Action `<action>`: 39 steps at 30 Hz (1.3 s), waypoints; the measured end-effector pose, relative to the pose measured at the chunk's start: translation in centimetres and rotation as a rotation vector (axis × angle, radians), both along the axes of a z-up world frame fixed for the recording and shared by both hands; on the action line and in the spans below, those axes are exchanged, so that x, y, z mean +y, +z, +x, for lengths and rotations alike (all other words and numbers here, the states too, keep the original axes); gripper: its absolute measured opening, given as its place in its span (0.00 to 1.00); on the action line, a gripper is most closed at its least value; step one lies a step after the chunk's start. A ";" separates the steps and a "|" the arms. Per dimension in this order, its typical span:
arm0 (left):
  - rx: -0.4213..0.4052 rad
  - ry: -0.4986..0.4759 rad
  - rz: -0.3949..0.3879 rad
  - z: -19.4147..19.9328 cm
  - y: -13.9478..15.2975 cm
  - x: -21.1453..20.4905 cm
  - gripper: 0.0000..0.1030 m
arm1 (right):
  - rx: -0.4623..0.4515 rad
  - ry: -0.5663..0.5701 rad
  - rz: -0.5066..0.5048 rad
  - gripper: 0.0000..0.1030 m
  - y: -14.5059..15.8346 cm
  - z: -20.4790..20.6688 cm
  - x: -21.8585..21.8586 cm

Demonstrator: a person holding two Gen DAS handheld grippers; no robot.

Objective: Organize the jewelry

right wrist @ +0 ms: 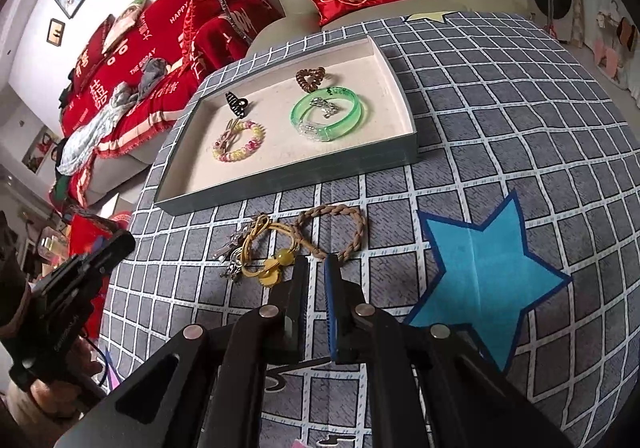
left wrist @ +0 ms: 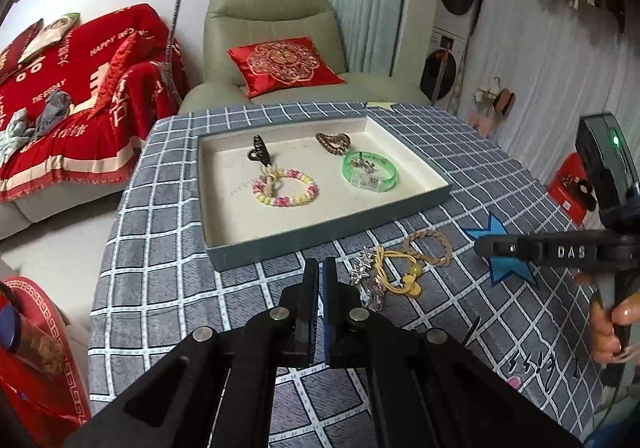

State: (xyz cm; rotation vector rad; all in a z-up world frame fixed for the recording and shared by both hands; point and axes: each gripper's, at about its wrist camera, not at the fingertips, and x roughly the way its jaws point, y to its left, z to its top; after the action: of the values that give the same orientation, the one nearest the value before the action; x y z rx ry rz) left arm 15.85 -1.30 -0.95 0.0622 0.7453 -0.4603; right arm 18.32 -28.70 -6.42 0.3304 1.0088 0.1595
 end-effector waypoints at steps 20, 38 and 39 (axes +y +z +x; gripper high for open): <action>0.072 0.134 0.160 7.4 -13.8 -8.4 1.00 | -0.017 -0.008 -0.094 0.70 0.3 -0.7 -0.5; 0.172 0.049 0.272 17.4 -30.3 -14.8 1.00 | 0.055 0.053 -0.253 0.70 -3.1 1.4 1.3; 0.168 0.044 0.279 17.7 -31.0 -15.1 1.00 | 0.058 0.056 -0.262 0.70 -3.3 1.6 1.4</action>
State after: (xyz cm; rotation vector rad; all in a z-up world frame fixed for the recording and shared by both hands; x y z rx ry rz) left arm 33.57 -16.43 -31.90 0.2705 0.9711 -0.3191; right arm 19.95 -27.27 -9.68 0.0677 1.0828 0.0675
